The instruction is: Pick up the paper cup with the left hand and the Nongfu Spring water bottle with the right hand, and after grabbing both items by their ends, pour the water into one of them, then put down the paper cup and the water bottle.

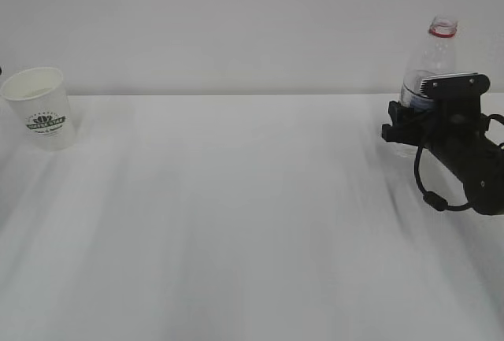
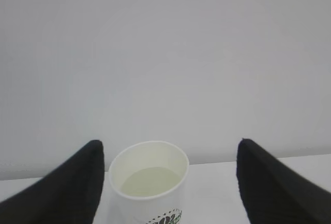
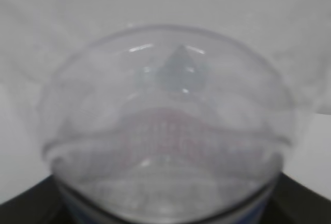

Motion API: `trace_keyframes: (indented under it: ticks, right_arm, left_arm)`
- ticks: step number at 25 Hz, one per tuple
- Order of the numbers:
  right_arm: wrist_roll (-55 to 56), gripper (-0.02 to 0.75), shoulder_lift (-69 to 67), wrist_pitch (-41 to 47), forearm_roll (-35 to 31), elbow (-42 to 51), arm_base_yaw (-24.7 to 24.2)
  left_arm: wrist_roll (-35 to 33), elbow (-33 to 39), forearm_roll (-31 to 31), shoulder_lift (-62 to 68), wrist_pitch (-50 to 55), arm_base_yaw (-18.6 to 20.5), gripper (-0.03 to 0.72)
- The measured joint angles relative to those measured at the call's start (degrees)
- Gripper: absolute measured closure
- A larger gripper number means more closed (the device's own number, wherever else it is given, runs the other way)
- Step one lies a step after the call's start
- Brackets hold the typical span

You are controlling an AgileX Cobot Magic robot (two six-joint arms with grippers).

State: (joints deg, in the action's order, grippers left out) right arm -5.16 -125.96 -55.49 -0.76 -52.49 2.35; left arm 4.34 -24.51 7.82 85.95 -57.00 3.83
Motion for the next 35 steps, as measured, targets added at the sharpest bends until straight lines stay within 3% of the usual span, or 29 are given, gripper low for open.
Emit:
trace_keyframes:
  ticks: [9, 14, 17, 35]
  right_arm:
    - [1.44, 0.246, 0.0, -0.13, 0.0, 0.0, 0.0]
    - [6.85, 0.121, 0.0, -0.55, 0.0, 0.0, 0.0]
    - [7.52, 0.086, 0.0, -0.92, 0.0, -0.19, 0.0]
    - [7.41, 0.083, 0.22, -5.41, 1.18, -0.45, 0.0]
  left_arm:
    - [0.0, 0.0, 0.04, 0.0, 0.0, 0.0, 0.109]
    - [0.0, 0.0, 0.04, 0.0, 0.0, 0.0, 0.109]
    - [0.0, 0.0, 0.13, 0.0, 0.0, 0.0, 0.109]
    - [0.0, 0.0, 0.26, 0.0, 0.0, 0.0, 0.109]
